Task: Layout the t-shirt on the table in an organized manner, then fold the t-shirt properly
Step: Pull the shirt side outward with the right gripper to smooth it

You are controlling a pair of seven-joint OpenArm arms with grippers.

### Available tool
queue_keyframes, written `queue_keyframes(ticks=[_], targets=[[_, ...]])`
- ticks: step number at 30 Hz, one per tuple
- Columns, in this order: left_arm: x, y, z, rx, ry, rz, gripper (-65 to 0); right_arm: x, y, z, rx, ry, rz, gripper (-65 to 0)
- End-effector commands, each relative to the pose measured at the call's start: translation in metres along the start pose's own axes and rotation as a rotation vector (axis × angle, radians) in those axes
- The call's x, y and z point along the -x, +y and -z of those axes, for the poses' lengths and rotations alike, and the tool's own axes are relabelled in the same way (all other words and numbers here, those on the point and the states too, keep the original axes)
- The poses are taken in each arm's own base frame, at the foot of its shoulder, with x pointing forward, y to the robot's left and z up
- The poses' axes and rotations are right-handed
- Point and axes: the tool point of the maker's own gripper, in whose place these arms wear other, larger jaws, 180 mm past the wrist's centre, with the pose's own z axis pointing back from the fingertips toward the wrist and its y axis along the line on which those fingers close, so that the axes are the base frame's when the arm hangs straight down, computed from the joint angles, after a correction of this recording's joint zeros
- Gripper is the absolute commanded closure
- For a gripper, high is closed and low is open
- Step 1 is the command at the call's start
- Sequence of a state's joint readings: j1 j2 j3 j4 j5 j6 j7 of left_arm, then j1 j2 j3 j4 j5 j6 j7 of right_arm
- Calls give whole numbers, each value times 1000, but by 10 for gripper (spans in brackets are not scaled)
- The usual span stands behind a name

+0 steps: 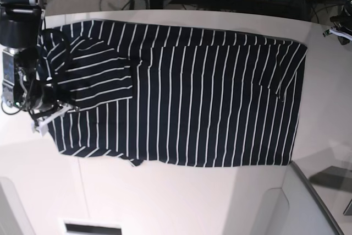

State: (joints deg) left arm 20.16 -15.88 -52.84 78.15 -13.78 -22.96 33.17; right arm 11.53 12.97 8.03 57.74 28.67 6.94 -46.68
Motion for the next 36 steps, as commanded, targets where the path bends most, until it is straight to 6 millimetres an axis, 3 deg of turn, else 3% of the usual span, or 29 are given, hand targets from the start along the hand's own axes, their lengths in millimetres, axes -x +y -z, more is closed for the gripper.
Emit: queue_keyframes(ticks=[1, 4, 14, 20, 25, 28, 36], targets=[[-17, 9, -3, -15, -48, 13, 0, -19, 3, -7, -12, -42, -8, -159], [-17, 9, -3, -15, -48, 13, 0, -20, 3, -7, -13, -43, -8, 0], [-18, 8, -3, -15, -49, 12, 0, -30, 7, -12, -16, -24, -14, -14], [-18, 8, -3, -15, -49, 12, 0, -32, 8, -13, -18, -18, -14, -168], [-18, 8, -3, -15, -49, 12, 0, -29, 7, -13, -16, -13, -13, -152], [-18, 8, -3, -15, -49, 12, 0, -28, 8, -12, -17, -7, -12, -2], [-17, 9, -3, -15, -48, 13, 0, -27, 8, -13, -17, 7, -15, 0]])
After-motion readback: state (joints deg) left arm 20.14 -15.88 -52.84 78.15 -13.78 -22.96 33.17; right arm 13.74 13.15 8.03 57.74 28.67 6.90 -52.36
